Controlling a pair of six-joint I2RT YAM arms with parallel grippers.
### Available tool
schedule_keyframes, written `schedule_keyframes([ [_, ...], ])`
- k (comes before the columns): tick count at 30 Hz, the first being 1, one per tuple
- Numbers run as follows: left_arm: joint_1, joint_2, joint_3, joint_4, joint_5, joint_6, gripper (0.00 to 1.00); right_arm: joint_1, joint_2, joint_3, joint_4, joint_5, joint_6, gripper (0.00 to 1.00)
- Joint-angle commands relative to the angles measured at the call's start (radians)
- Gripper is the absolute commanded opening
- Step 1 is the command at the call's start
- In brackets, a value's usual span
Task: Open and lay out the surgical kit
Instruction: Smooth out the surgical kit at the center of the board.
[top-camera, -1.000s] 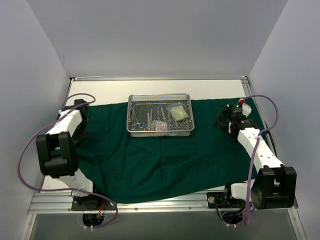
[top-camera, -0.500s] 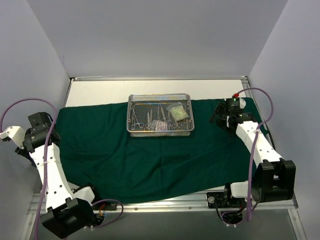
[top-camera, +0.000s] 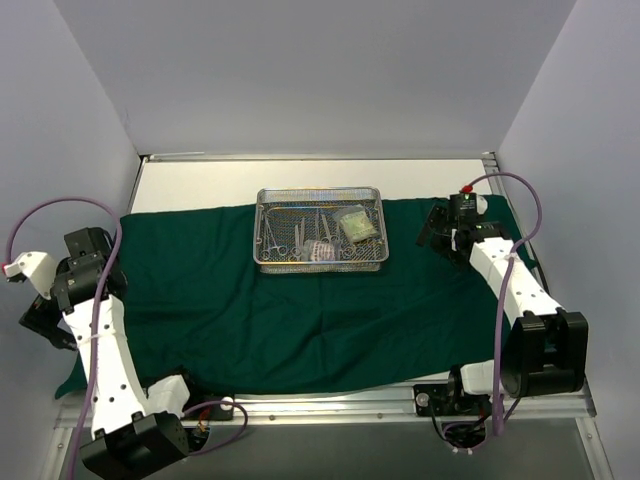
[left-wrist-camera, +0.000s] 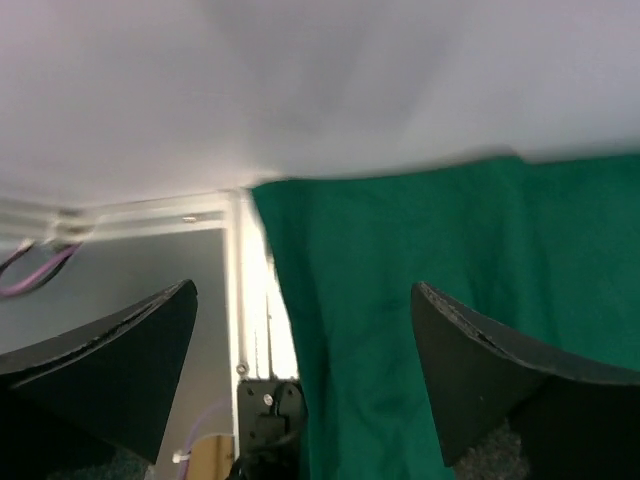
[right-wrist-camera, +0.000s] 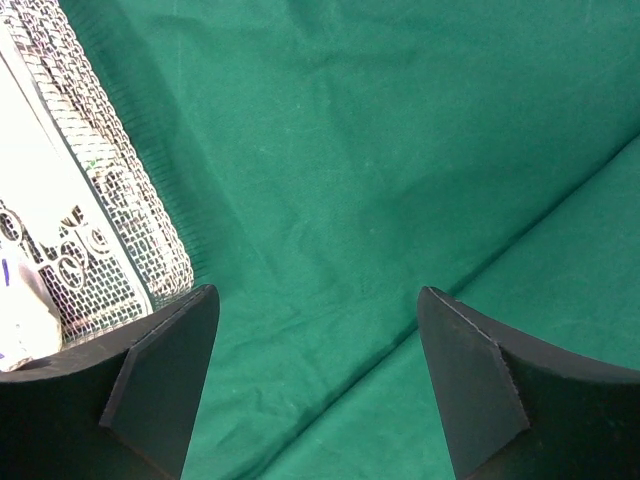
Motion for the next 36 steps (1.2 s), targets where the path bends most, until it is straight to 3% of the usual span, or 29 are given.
schedule_keyframes([
  [1, -0.035, 0.009, 0.031, 0.174, 0.230, 0.236, 0.97, 0.006, 0.024, 0.050, -0.024, 0.021, -0.014, 0.77],
  [8, -0.079, 0.080, -0.043, 0.424, 0.794, 0.338, 0.94, 0.007, 0.059, 0.080, -0.012, 0.033, -0.031, 0.78],
  [11, -0.177, 0.164, -0.065, 0.498, 0.865, 0.326, 0.94, 0.014, 0.093, 0.090, -0.003, 0.038, -0.053, 0.75],
  [17, -0.409, 0.402, -0.004, 0.543, 0.828, 0.330, 0.94, 0.027, 0.183, 0.091, 0.017, 0.053, -0.073, 0.72],
  [20, -0.447, 0.499, 0.016, 0.573, 0.830, 0.327, 0.94, 0.049, 0.222, 0.084, 0.042, 0.065, -0.074, 0.70],
  [28, -0.464, 0.707, 0.058, 0.635, 0.838, 0.342, 1.00, 0.066, 0.301, 0.064, 0.103, 0.113, -0.076, 0.61],
  [36, -0.464, 0.836, 0.071, 0.652, 0.828, 0.356, 0.83, 0.067, 0.384, 0.057, 0.137, 0.121, -0.082, 0.61],
])
